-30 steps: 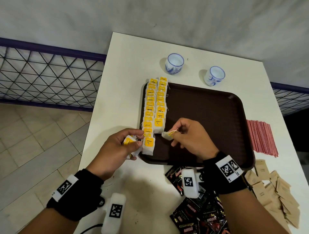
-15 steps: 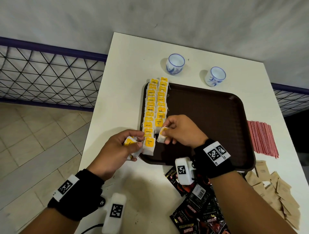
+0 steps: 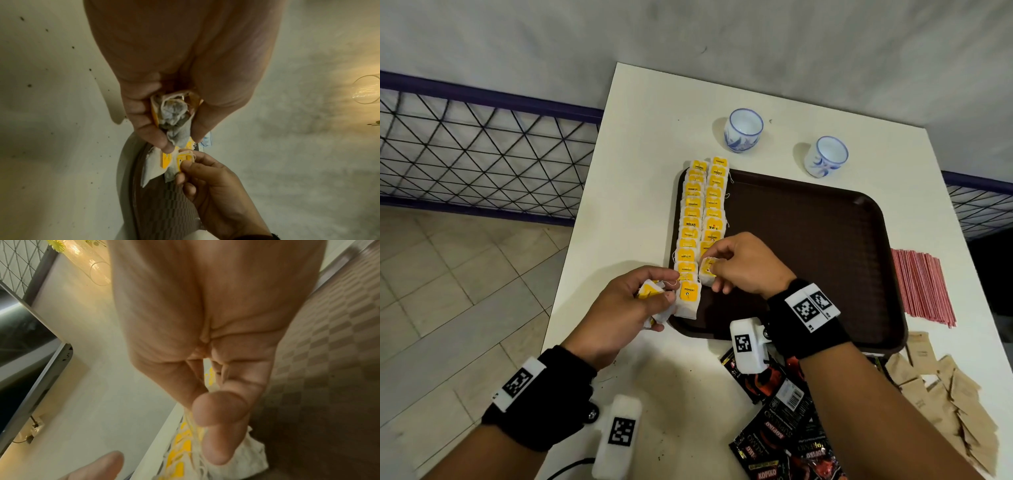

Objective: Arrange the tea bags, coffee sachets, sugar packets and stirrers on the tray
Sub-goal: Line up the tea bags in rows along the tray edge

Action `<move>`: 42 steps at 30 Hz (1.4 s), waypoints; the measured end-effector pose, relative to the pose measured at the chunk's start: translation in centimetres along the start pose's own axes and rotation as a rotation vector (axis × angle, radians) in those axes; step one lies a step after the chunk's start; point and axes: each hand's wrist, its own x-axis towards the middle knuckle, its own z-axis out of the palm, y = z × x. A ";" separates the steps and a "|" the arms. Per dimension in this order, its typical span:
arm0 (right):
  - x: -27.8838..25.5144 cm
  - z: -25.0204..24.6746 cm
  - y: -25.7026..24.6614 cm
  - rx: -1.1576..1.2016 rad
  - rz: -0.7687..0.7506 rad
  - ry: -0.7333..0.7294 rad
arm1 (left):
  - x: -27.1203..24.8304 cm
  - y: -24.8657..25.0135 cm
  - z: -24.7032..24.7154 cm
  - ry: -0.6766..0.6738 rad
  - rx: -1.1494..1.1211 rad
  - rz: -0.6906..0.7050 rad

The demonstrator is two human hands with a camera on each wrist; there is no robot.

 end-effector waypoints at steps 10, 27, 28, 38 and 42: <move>0.4 1.1 0.9 0.025 -0.018 0.211 | 0.1 -0.1 0.0 -0.002 0.007 -0.005; -1.9 1.7 -1.3 -0.137 -0.206 0.368 | 0.1 1.0 0.2 -0.040 -0.193 -0.093; -2.5 1.9 -1.8 -0.088 -0.248 0.288 | 0.1 1.1 0.3 -0.045 -0.212 -0.109; -3.8 2.7 -2.6 -0.078 -0.368 -0.051 | 0.4 1.6 0.9 -0.150 -0.277 -0.143; -4.0 2.3 -2.3 0.006 -0.336 0.037 | 0.5 1.4 0.7 -0.168 -0.229 -0.138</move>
